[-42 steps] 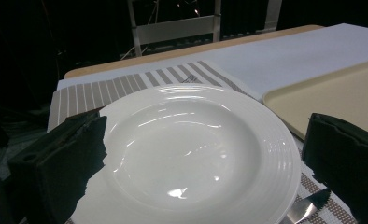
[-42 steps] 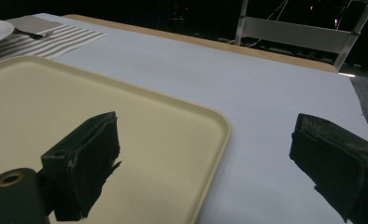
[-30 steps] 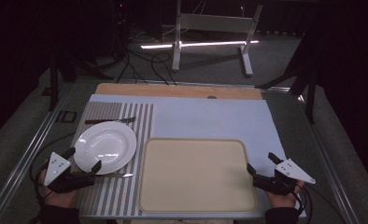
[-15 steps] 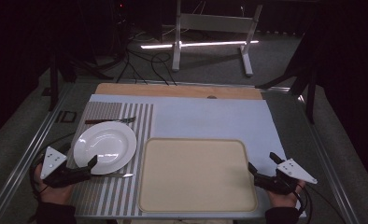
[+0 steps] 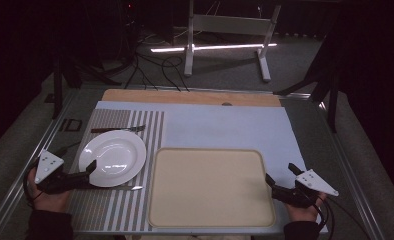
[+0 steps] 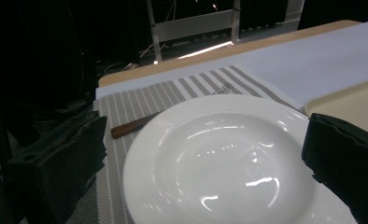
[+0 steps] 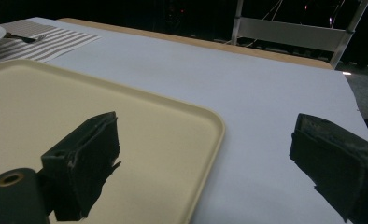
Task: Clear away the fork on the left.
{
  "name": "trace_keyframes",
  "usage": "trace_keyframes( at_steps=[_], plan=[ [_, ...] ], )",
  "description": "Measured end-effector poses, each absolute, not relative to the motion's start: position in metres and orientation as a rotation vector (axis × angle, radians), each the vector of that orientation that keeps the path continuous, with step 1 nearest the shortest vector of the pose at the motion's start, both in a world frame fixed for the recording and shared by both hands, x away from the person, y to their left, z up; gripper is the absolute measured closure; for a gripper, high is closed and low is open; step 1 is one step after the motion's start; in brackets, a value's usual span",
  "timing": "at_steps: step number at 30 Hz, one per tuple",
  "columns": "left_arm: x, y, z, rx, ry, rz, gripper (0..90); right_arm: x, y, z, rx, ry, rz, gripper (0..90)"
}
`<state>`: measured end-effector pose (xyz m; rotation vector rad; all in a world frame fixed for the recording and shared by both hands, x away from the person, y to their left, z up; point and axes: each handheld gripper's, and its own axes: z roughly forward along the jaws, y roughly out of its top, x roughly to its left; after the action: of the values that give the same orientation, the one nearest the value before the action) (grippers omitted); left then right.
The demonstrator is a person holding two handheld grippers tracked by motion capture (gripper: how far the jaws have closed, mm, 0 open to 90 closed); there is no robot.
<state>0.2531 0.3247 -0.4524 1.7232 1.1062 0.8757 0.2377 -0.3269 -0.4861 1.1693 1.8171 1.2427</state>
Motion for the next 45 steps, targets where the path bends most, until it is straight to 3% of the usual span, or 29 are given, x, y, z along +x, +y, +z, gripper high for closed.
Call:
trace_keyframes(
  at_steps=[45],
  plan=[
    [0.323, 0.338, -0.444, 1.885, 1.084, 0.858, 0.0, 0.239, -0.325, -0.485, 1.161, 1.821, 1.254, 8.1]
  ],
)
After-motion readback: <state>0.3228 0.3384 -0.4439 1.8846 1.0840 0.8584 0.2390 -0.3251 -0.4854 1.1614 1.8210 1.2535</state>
